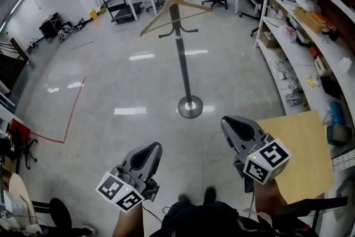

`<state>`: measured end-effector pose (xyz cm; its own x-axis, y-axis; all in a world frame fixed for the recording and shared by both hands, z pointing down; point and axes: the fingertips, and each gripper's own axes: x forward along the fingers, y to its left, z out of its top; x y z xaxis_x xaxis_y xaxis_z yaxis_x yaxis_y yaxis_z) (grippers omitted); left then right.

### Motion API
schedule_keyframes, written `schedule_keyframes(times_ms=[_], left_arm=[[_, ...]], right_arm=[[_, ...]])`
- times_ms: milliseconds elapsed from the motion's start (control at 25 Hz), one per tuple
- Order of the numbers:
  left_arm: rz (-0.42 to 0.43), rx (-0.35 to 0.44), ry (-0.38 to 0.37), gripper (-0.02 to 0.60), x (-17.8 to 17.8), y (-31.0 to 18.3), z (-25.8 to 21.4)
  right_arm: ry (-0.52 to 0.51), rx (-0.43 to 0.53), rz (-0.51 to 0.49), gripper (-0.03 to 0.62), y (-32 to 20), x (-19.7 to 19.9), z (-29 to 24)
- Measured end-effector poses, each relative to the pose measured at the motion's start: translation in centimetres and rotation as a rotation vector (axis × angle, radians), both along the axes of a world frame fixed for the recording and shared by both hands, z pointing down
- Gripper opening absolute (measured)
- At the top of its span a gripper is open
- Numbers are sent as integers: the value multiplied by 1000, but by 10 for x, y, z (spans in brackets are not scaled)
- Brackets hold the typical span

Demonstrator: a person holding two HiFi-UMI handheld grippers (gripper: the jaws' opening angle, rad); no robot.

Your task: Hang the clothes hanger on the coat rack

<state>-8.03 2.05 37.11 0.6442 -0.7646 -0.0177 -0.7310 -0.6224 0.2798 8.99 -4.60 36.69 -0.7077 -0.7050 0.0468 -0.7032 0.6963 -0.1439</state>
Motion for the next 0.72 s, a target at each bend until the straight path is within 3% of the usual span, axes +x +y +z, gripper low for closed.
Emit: schedule_keyframes(times_ms=[160, 520, 720], left_arm=[[1, 24, -8, 0, -8, 42, -7], [-13, -25, 48, 0, -83, 165, 27], [21, -25, 40, 0, -90, 219, 26]], right_arm=[[14, -1, -2, 8, 40, -10, -2], [46, -23, 37, 8, 175, -73, 11], [45, -47, 74, 8, 235, -80, 12]])
